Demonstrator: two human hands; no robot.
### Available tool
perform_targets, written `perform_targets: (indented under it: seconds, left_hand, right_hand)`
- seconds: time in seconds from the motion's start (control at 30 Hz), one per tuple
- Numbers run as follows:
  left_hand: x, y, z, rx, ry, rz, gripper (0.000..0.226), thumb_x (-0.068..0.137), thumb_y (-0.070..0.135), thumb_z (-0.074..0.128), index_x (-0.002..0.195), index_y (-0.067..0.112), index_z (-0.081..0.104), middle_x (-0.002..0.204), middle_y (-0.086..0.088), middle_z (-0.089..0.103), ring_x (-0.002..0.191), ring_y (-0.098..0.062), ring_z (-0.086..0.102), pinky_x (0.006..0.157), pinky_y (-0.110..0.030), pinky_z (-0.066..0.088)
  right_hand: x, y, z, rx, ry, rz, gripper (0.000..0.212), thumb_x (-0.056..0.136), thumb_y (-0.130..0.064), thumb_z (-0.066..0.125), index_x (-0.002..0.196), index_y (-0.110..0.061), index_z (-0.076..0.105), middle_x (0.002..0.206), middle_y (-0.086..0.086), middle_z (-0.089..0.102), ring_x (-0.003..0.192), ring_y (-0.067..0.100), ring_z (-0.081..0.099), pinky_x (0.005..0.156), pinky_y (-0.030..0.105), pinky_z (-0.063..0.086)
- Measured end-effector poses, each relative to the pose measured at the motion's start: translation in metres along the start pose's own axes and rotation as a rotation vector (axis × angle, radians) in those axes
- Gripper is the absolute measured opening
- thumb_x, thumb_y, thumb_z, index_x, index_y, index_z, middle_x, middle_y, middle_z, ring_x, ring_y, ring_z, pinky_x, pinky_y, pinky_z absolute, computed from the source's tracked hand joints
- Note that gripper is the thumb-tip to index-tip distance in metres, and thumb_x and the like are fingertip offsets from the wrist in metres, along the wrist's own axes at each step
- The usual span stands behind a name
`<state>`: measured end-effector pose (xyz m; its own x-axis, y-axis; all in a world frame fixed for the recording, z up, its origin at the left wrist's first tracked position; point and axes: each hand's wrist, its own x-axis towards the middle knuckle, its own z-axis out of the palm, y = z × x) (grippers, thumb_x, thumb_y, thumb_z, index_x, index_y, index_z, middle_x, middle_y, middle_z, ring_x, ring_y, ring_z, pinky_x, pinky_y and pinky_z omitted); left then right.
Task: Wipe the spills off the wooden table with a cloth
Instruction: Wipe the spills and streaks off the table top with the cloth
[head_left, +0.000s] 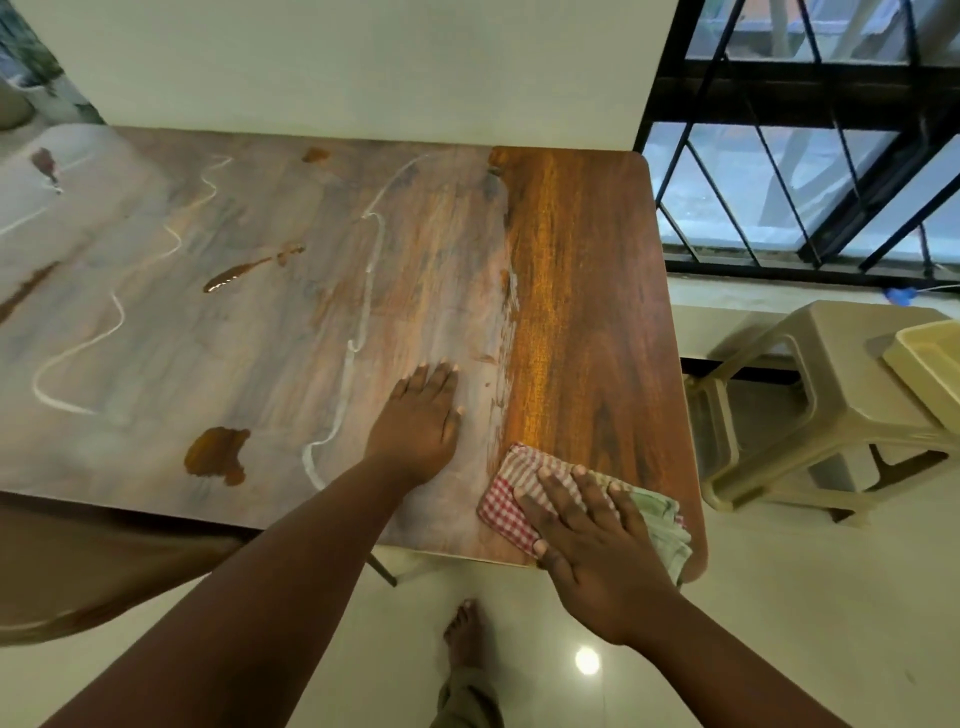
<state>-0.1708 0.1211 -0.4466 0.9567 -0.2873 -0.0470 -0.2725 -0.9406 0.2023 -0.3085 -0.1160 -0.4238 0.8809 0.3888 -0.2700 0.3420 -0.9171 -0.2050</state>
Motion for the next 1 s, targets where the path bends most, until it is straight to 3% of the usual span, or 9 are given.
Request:
perform_targets:
  seconds: [0.1, 0.27, 0.4, 0.53, 0.6, 0.67, 0.73, 0.83, 1.0]
  left_hand:
    - [0.002, -0.001, 0.001, -0.01, 0.03, -0.009, 0.056, 0.101, 0.037, 0.024, 0.152, 0.014, 0.017, 0.16, -0.003, 0.014, 0.147, -0.021, 0.006, 0.116, -0.033, -0.001]
    - [0.011, -0.004, 0.003, -0.013, 0.038, 0.016, 0.055, 0.101, 0.036, 0.024, 0.151, 0.015, 0.019, 0.16, -0.003, 0.015, 0.147, -0.024, 0.007, 0.118, -0.039, 0.005]
    - [0.009, -0.003, 0.002, 0.003, 0.032, 0.027, 0.056, 0.1, 0.037, 0.021, 0.151, 0.015, 0.018, 0.16, -0.004, 0.014, 0.147, -0.026, 0.007, 0.118, -0.04, 0.006]
    - [0.009, -0.003, -0.001, -0.003, -0.015, 0.033, 0.058, 0.1, 0.039, 0.019, 0.152, 0.014, 0.014, 0.161, -0.005, 0.01, 0.147, -0.027, 0.003, 0.119, -0.042, 0.005]
    - [0.009, -0.005, -0.003, -0.016, -0.035, 0.045, 0.058, 0.1, 0.039, 0.018, 0.152, 0.014, 0.011, 0.161, -0.005, 0.007, 0.147, -0.027, 0.001, 0.118, -0.042, 0.002]
    - [0.008, -0.005, -0.004, -0.033, -0.051, 0.061, 0.058, 0.1, 0.038, 0.017, 0.152, 0.013, 0.008, 0.161, -0.005, 0.005, 0.147, -0.027, -0.001, 0.118, -0.042, 0.0]
    - [0.008, -0.006, -0.006, -0.046, -0.057, 0.067, 0.058, 0.101, 0.038, 0.018, 0.152, 0.013, 0.007, 0.161, -0.006, 0.005, 0.147, -0.027, -0.002, 0.118, -0.042, 0.0]
    - [0.009, -0.006, -0.007, -0.067, -0.067, 0.069, 0.058, 0.101, 0.037, 0.018, 0.152, 0.013, 0.007, 0.161, -0.005, 0.004, 0.147, -0.027, -0.003, 0.118, -0.043, 0.0]
    - [0.017, -0.013, -0.01, -0.035, -0.13, 0.118, 0.061, 0.101, 0.04, 0.019, 0.152, 0.011, 0.005, 0.161, -0.008, 0.0, 0.147, -0.029, -0.004, 0.117, -0.044, 0.0]
  right_hand:
    - [0.01, -0.003, 0.007, -0.013, 0.028, 0.02, 0.054, 0.09, -0.054, -0.005, 0.136, -0.053, -0.032, 0.149, -0.016, -0.032, 0.138, 0.02, -0.034, 0.106, 0.041, -0.03]
    - [0.029, -0.008, 0.009, -0.04, 0.012, 0.03, 0.055, 0.091, -0.053, -0.001, 0.137, -0.052, -0.031, 0.146, -0.015, -0.036, 0.136, 0.021, -0.035, 0.107, 0.043, -0.028]
    - [0.053, -0.015, -0.005, -0.031, -0.004, 0.047, 0.058, 0.092, -0.052, 0.002, 0.148, -0.046, -0.014, 0.147, -0.014, -0.03, 0.142, 0.024, -0.026, 0.11, 0.047, -0.019]
    - [0.051, -0.026, -0.012, -0.034, -0.056, 0.063, 0.055, 0.091, -0.053, -0.004, 0.142, -0.048, -0.025, 0.147, -0.012, -0.034, 0.143, 0.025, -0.026, 0.109, 0.045, -0.023]
    - [0.033, -0.04, -0.009, -0.034, -0.053, 0.031, 0.055, 0.095, -0.053, 0.001, 0.147, -0.047, -0.014, 0.156, -0.008, -0.018, 0.146, 0.029, -0.015, 0.113, 0.048, -0.017]
    - [0.015, -0.061, -0.002, -0.063, -0.039, -0.003, 0.054, 0.099, -0.048, 0.021, 0.152, -0.04, 0.014, 0.158, -0.002, 0.013, 0.145, 0.035, 0.013, 0.111, 0.052, 0.005]
    - [0.009, -0.085, 0.004, -0.05, -0.045, -0.028, 0.053, 0.097, -0.047, 0.03, 0.15, -0.039, 0.027, 0.156, -0.001, 0.026, 0.14, 0.036, 0.029, 0.106, 0.051, 0.016]
    - [0.02, -0.109, 0.009, -0.007, -0.026, -0.015, 0.053, 0.096, -0.047, 0.033, 0.148, -0.041, 0.029, 0.156, -0.003, 0.03, 0.139, 0.035, 0.034, 0.106, 0.051, 0.017]
    - [0.029, -0.118, 0.007, -0.004, -0.024, 0.04, 0.05, 0.1, -0.046, 0.03, 0.149, -0.044, 0.022, 0.158, -0.007, 0.019, 0.143, 0.035, 0.021, 0.108, 0.051, 0.009]
